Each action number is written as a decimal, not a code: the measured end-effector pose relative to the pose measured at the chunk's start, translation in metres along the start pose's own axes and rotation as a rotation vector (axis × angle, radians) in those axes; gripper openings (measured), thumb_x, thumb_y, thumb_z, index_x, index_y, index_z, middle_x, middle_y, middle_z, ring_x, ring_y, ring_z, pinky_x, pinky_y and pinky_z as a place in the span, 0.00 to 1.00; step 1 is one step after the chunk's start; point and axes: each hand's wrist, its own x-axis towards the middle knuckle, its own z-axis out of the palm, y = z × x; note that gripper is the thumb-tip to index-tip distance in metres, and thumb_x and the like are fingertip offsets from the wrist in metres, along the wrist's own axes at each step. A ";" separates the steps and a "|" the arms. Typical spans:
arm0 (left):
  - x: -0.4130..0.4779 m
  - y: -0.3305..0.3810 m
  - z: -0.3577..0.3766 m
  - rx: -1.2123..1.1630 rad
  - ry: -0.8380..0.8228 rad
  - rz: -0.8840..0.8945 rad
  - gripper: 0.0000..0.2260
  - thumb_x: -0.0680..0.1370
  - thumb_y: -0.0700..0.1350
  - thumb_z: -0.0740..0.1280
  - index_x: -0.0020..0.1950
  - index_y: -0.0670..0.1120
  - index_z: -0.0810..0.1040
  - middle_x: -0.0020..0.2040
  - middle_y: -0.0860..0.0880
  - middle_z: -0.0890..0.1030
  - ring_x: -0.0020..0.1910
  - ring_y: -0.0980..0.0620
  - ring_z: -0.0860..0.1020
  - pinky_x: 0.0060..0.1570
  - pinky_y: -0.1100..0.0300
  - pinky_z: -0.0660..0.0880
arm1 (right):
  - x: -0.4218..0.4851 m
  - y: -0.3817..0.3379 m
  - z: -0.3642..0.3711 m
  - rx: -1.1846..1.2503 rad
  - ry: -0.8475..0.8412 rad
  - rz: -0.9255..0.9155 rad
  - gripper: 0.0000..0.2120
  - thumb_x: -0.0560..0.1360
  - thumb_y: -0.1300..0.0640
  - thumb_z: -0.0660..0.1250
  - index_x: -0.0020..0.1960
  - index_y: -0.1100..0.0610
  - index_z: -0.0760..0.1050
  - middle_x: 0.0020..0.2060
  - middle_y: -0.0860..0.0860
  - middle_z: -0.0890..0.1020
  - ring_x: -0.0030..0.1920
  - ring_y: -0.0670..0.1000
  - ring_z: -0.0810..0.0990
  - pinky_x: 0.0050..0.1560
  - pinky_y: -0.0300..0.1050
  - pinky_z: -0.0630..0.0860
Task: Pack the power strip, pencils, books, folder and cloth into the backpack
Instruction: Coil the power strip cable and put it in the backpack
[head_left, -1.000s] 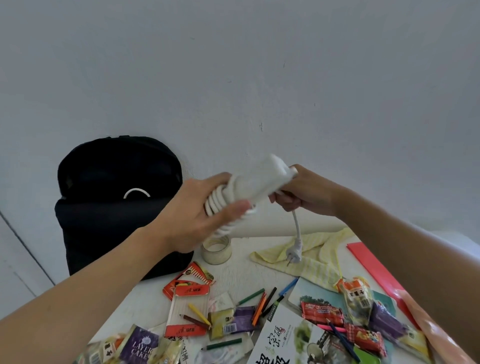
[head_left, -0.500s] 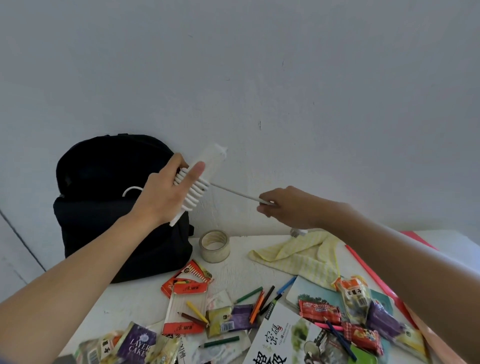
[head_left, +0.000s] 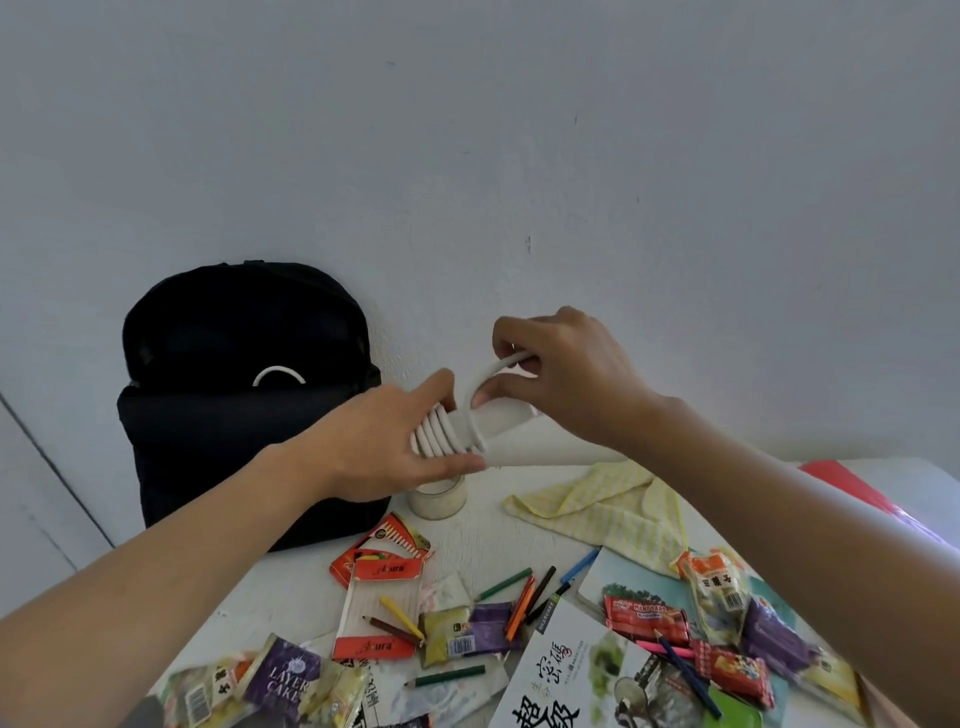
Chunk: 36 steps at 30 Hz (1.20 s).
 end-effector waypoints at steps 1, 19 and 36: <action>-0.001 0.001 0.002 0.004 -0.013 0.021 0.29 0.70 0.77 0.64 0.55 0.55 0.66 0.39 0.51 0.80 0.35 0.54 0.80 0.36 0.50 0.80 | 0.000 0.000 0.000 0.024 -0.029 0.009 0.23 0.69 0.37 0.74 0.39 0.55 0.70 0.24 0.44 0.65 0.26 0.48 0.62 0.30 0.41 0.64; 0.008 0.018 0.003 -0.778 0.415 0.046 0.20 0.74 0.67 0.68 0.62 0.69 0.66 0.51 0.58 0.83 0.48 0.50 0.85 0.49 0.55 0.83 | 0.004 0.007 0.005 1.359 -0.225 0.884 0.10 0.82 0.60 0.62 0.53 0.63 0.80 0.43 0.56 0.82 0.40 0.50 0.80 0.38 0.43 0.74; -0.026 -0.017 -0.005 -1.042 0.228 -0.190 0.17 0.83 0.57 0.62 0.64 0.45 0.75 0.47 0.45 0.81 0.40 0.48 0.83 0.35 0.57 0.81 | 0.016 -0.027 0.023 0.808 -0.361 0.580 0.33 0.70 0.47 0.78 0.69 0.46 0.66 0.41 0.51 0.87 0.42 0.46 0.84 0.59 0.47 0.77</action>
